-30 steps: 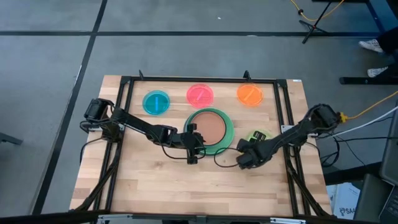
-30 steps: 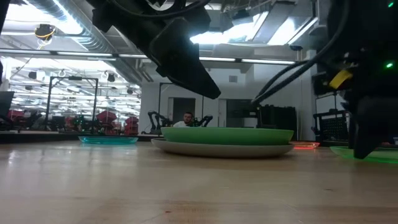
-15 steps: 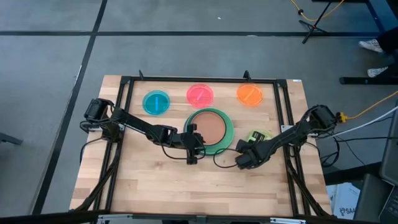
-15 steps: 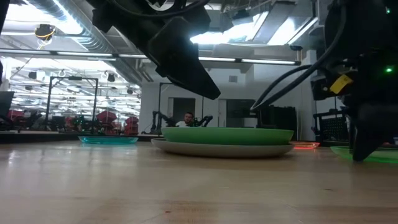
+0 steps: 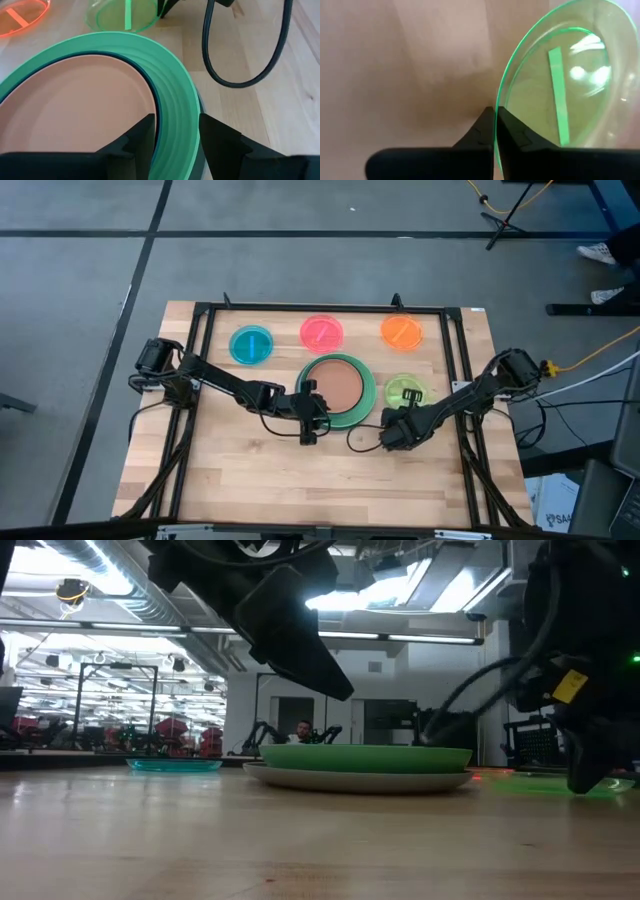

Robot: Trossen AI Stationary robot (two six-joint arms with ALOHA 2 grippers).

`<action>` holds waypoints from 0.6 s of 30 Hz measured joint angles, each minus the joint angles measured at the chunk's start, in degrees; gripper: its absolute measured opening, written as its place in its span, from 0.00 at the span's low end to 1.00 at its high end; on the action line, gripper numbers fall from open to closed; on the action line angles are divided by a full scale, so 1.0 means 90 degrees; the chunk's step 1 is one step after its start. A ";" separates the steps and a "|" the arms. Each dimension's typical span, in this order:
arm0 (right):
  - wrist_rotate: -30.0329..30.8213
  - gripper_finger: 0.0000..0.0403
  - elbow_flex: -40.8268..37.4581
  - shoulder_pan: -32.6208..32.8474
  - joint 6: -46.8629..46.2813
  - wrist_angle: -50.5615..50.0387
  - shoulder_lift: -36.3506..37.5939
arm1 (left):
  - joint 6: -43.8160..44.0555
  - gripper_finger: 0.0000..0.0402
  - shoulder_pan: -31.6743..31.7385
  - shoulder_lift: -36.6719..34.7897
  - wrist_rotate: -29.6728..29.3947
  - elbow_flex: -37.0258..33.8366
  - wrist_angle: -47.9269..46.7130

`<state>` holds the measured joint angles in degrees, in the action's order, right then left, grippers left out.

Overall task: Stack plastic plates
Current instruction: Stack the green plate on top of the brown plate

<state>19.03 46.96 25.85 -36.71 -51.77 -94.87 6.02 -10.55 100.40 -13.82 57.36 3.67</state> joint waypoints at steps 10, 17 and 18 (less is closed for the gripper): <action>0.0291 0.00 0.0000 0.0007 0.0468 -0.0679 0.0000 | -0.0015 0.37 0.0000 0.0002 0.0000 0.0000 -0.0073; 0.0500 0.00 0.0001 0.0007 0.0459 -0.0791 0.0070 | -0.0099 0.37 0.0000 0.0002 0.0000 0.0000 -0.0082; 0.0509 0.00 0.0002 0.0007 0.0458 -0.0782 0.0083 | -0.0155 0.37 0.0000 0.0002 0.0000 0.0000 -0.0101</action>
<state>23.61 46.98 25.91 -32.59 -58.81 -94.13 4.62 -10.55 100.42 -13.82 57.36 2.76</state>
